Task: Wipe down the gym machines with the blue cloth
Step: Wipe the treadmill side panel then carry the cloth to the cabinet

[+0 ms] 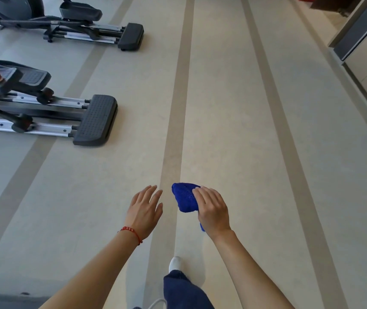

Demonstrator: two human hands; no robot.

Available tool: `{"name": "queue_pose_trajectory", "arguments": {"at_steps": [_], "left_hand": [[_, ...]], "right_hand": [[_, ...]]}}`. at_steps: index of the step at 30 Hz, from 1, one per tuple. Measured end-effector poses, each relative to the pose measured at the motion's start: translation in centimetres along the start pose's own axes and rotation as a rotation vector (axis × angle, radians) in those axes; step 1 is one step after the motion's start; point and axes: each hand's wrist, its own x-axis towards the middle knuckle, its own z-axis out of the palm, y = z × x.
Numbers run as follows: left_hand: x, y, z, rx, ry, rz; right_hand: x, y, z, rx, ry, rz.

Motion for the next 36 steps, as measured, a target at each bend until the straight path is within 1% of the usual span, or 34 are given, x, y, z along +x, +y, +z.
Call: {"name": "queue_pose_trajectory", "arguments": {"at_steps": [3, 5, 10, 14, 19, 27, 30, 33, 36], "left_hand": [[3.9, 0.2, 0.1, 0.018, 0.006, -0.002], [6.6, 0.1, -0.1, 0.015, -0.02, -0.006], [12.7, -1.1, -0.3, 0.02, -0.03, -0.007], [18.5, -3.0, -0.3, 0.021, -0.056, 0.012], [27.0, -6.4, 0.0, 0.02, -0.064, 0.038], [40.0, -11.3, -2.2, 0.01, -0.067, 0.095], [43.8, -12.7, -2.6, 0.015, -0.059, 0.112], [47.2, -13.7, -2.9, 0.028, -0.065, 0.104], [50.7, -14.5, -2.7, 0.035, -0.081, 0.092]], "right_hand": [[3.1, 2.7, 1.2, -0.006, -0.005, 0.005], [5.3, 4.3, 2.2, -0.008, -0.009, 0.003], [9.6, 6.9, 5.1, -0.016, -0.005, 0.002], [13.5, 8.6, 8.0, -0.023, -0.04, 0.025], [20.1, 11.0, 12.2, -0.047, -0.047, 0.053], [31.5, 14.4, 17.7, -0.039, -0.046, 0.111], [35.4, 15.3, 19.3, -0.012, -0.045, 0.136], [38.4, 16.3, 21.1, -0.008, -0.038, 0.122], [41.2, 18.0, 23.1, -0.002, -0.065, 0.124]]}}
